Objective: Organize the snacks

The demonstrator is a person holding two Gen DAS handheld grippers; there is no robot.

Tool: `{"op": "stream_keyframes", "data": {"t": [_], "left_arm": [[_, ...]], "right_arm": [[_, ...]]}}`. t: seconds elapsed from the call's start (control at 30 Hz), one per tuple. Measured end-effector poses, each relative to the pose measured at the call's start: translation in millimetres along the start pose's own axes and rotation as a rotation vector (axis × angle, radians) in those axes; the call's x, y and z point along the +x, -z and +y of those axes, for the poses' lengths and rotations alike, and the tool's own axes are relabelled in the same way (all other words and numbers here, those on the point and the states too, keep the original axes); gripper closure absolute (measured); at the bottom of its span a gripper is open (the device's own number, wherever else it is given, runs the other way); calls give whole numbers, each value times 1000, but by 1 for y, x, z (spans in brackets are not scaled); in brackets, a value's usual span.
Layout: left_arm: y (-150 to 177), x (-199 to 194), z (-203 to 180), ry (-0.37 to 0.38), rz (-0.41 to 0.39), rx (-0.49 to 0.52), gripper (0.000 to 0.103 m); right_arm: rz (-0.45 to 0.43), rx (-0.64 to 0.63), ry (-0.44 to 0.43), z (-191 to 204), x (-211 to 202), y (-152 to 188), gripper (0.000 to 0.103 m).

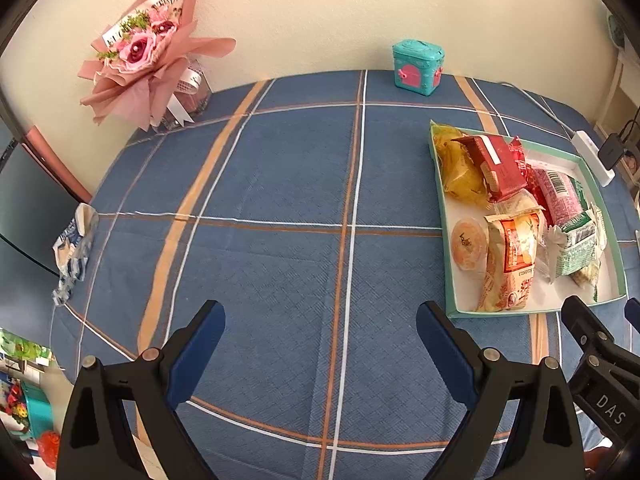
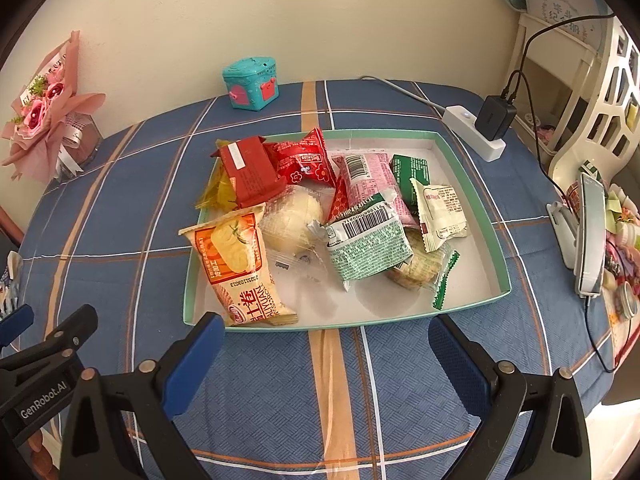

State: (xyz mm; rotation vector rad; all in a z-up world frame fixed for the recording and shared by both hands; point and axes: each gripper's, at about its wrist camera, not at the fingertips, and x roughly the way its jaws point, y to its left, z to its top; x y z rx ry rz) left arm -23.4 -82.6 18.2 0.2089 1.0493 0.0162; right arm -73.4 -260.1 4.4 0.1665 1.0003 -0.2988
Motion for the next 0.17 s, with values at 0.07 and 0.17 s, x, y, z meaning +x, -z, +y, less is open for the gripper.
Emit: {"op": "stream_keyframes", "data": {"t": [0.07, 0.17], "left_arm": [[0, 0, 1, 6, 1, -5, 6], [0, 2, 2, 13, 12, -6, 6]], "right_arm": [[1, 0, -1, 0, 0, 0, 0], [2, 0, -1, 1, 0, -1, 0]]}}
